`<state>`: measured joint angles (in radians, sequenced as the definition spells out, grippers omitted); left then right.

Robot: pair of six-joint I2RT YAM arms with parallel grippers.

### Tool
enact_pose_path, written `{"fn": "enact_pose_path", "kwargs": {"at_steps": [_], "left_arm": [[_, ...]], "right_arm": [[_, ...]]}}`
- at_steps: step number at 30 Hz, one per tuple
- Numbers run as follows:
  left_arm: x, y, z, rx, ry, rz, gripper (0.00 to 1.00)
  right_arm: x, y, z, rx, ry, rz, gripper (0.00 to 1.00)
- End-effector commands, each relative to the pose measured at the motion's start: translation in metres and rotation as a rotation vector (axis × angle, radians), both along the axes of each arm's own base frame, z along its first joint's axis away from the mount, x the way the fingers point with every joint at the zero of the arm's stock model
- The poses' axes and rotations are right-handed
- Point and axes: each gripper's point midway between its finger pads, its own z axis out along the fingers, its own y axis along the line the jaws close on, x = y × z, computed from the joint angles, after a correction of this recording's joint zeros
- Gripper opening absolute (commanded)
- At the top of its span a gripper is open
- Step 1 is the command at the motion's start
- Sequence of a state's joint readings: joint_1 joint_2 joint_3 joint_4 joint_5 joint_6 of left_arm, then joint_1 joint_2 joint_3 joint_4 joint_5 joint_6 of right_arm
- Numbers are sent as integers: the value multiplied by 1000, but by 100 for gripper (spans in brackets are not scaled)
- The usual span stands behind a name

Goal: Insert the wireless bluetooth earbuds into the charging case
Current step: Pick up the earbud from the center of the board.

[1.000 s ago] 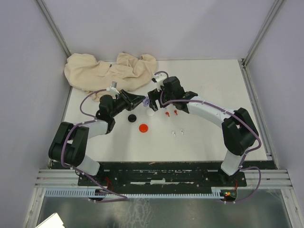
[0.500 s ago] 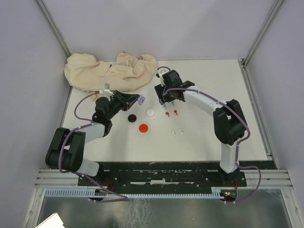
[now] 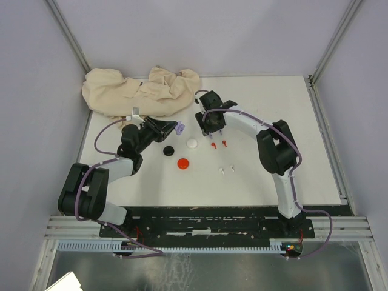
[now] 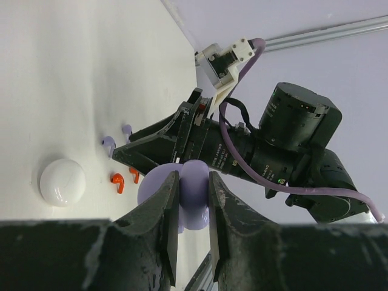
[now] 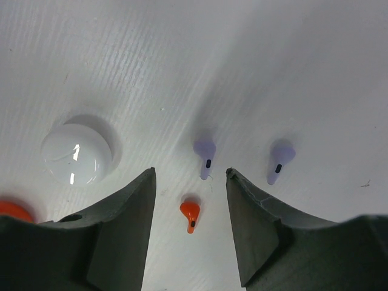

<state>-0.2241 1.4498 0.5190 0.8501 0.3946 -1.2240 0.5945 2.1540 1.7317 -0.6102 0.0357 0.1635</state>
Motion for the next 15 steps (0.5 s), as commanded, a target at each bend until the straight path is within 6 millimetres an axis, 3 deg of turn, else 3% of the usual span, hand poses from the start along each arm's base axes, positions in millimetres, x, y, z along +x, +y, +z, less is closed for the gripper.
{"fn": "enact_pose_path", "kwargs": {"at_steps": [1,15], "left_arm": [[0,3,17,-34,-39,12,3],[1,4,13,-35,-34,16,3]], "right_arm": [[13,3,5,10,-15,-32,57],[23,0,-15,18,16,-61,48]]}}
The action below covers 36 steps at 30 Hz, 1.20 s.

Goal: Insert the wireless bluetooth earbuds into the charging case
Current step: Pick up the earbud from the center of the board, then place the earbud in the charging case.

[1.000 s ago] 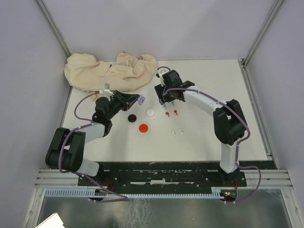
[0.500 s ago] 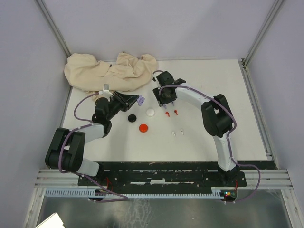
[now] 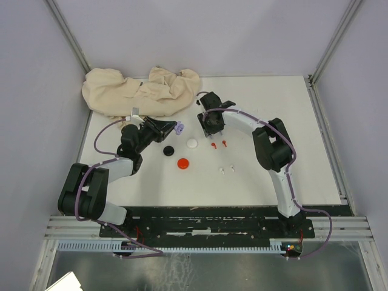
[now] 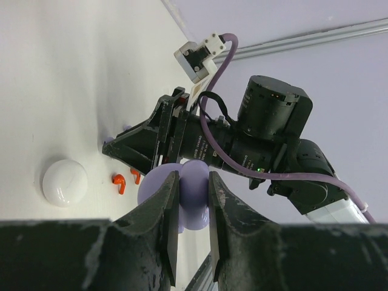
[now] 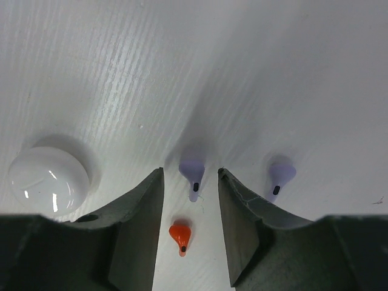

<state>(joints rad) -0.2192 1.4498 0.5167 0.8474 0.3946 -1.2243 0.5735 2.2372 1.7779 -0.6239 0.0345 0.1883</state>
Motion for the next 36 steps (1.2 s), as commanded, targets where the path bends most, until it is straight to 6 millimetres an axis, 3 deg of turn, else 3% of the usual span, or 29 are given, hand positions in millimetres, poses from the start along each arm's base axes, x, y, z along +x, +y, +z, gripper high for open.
{"fn": "enact_pose_path", "kwargs": {"at_steps": [1,11,18,21,23,24,31,36], "left_arm": [[1,2,15,-36,-39,11,3],[2,4,15,-37,-41,14,3],[2,4,14,-38,-38,16,3],[2,4,12,-38,-29,15,3],[3,3,10,-41,-19,16,3],[3,3,8,-44,-10,16,3],[4,-4,1,-94,36,-6,3],[5,-12,0,-121,57,-27,3]], "right_arm": [[15,6,10,33,-32,-20,48],[15,5,6,39,-17,-25,36],[17,4,13,44,-31,-28,18],[20,8,36,97,-107,-14,11],[25,13,72,175,-221,-4,6],[20,12,77,206,-251,8,4],[0,32,169,527,-568,125,3],[-22,39,204,690,-747,216,3]]}}
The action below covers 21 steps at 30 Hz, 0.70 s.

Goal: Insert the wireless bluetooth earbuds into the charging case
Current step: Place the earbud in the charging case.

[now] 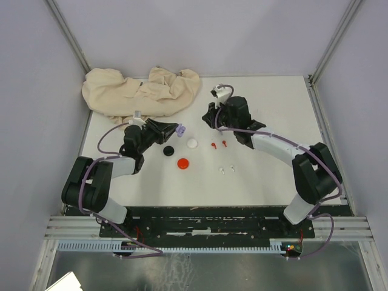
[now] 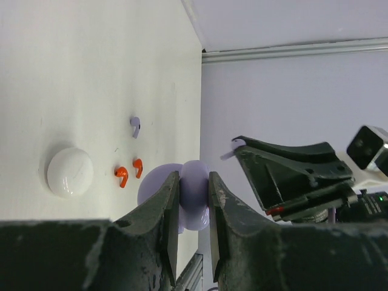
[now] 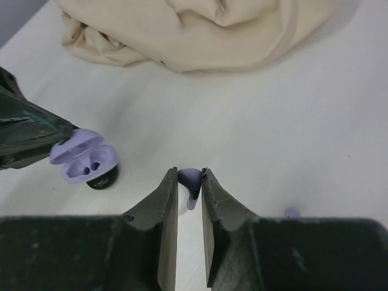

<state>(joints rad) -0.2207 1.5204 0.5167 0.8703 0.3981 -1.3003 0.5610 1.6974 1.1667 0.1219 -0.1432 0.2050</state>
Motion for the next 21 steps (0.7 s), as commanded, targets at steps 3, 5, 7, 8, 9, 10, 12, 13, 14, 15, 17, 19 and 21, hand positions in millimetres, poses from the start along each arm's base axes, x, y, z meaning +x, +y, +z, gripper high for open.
{"fn": "enact_pose_path", "kwargs": {"at_steps": [3,5,7,8,9,10,12,13,14,15,17,19,21], "left_arm": [[1,-15,18,-87,-27,-38,3],[0,-18,19,-102,-24,-46,3],[1,-20,20,-117,-25,-56,3],[1,-22,21,-125,-24,-60,3],[0,-24,21,-131,-23,-67,3],[1,-26,21,-137,-22,-72,3],[1,-28,21,-147,-17,-79,3],[0,-30,21,-151,-18,-83,3],[1,-31,22,-155,-18,-85,3],[0,-32,21,-159,-16,-88,3],[0,-33,22,-174,-19,-93,3],[-1,-34,24,-189,-21,-98,3],[-2,-35,27,-202,-29,-105,3]], "right_arm": [[-19,24,77,270,-402,149,1],[-29,30,80,272,-480,194,1],[-39,38,76,251,-529,243,2],[-45,44,75,240,-556,280,2],[-48,47,74,240,-572,293,2],[-51,50,74,247,-585,307,2],[-57,55,76,263,-606,328,2],[-59,57,77,270,-617,338,2],[-62,60,77,273,-621,351,2],[-64,63,77,274,-624,360,2],[-66,68,75,269,-623,375,2],[-67,71,72,263,-622,384,2],[-67,72,69,258,-621,390,1]]}}
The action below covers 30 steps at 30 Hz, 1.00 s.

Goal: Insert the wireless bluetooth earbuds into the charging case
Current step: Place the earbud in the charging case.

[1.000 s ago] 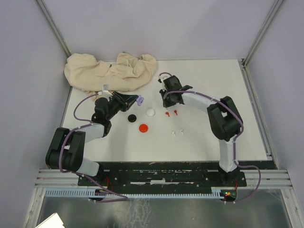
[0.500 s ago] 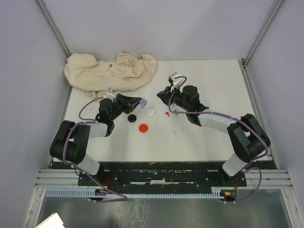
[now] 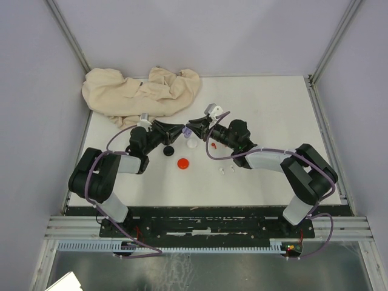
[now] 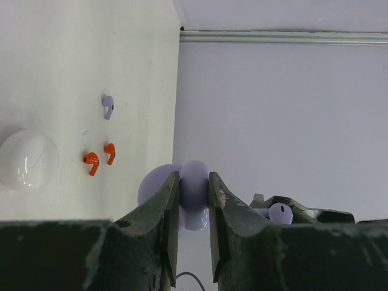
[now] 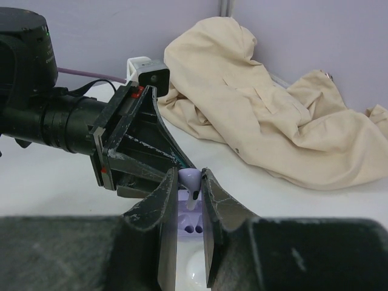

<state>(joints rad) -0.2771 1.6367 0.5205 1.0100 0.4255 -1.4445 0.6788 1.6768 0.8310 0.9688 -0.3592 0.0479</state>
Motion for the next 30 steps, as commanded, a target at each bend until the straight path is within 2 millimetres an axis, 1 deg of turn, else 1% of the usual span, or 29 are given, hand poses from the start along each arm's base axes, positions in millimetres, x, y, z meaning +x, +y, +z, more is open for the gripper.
{"fn": "enact_pose_path", "kwargs": {"at_steps": [1,6,11,30], "left_arm": [[3,-7,35,-90,-92,-31,3],[0,-9,41,-114,-106,-50,3],[-2,-10,44,-130,-113,-65,3],[-4,-9,49,-141,-123,-64,3]], "right_arm": [[-4,8,13,28,-81,36,2],[-5,9,3,13,-70,42,2],[-5,9,-3,7,-61,45,1],[-7,6,-13,-29,-54,45,2]]}}
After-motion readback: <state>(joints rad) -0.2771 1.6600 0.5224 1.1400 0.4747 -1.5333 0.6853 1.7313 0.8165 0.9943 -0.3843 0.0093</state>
